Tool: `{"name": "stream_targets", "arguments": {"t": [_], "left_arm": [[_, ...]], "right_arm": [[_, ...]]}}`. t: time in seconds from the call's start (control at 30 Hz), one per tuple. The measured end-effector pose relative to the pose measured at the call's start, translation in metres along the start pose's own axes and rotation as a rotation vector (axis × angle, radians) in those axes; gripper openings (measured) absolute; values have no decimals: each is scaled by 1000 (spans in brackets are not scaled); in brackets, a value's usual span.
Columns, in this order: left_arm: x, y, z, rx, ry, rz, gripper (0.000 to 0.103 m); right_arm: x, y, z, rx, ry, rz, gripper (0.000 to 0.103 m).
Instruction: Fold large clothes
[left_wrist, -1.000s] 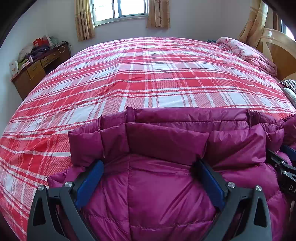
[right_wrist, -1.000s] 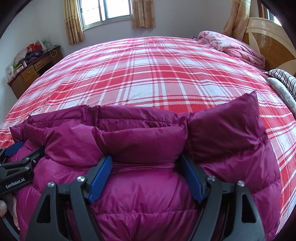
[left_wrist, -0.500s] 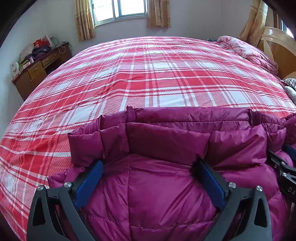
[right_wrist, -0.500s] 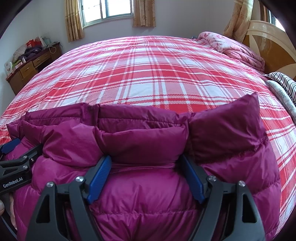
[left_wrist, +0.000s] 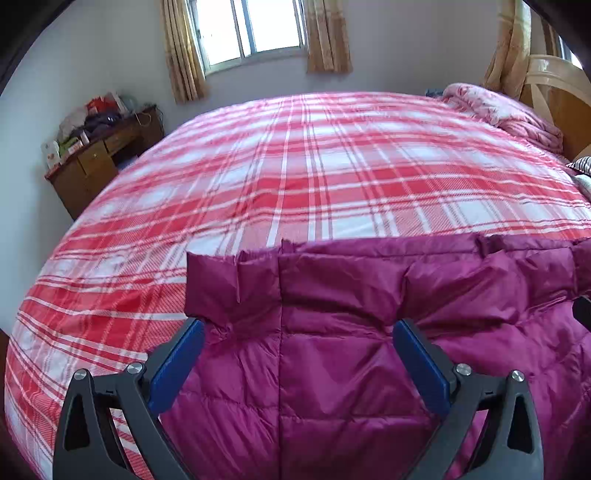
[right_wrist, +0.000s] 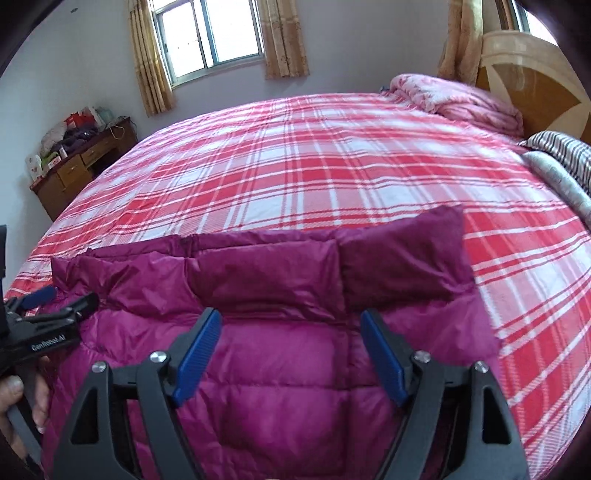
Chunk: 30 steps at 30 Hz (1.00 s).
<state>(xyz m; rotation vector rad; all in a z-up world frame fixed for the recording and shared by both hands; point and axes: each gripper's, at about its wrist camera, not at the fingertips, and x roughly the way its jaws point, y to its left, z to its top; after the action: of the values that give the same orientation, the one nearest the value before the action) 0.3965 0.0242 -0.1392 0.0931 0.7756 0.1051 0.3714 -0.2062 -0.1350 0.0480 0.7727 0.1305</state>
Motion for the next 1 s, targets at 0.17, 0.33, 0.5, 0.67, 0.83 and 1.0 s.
{"name": "stream_targets", "arguments": {"t": [0.17,0.33,0.5,0.67,0.83,1.0], "left_arm": [[-25,-52,-18,161,-55,-24,102],[1,-61,-28,186,-13,-3,102],[14,-55,-26,147,47,-56,102],[14,-63,-30,154,43,-45,102],[15,-62,-29,151,40,-47,102],[15,-62,-30,148,43,-49,102]], "right_arm": [[8,-8,-12,-24,23,-133,85],[17,-19,-15,15,42,-85,88],[21,-27,-18,54,61,-54,89],[26,-23,-18,38,83,-73,90],[28,-23,-19,34,96,-77,91],[31,-22,-18,28,106,-85,92]]}}
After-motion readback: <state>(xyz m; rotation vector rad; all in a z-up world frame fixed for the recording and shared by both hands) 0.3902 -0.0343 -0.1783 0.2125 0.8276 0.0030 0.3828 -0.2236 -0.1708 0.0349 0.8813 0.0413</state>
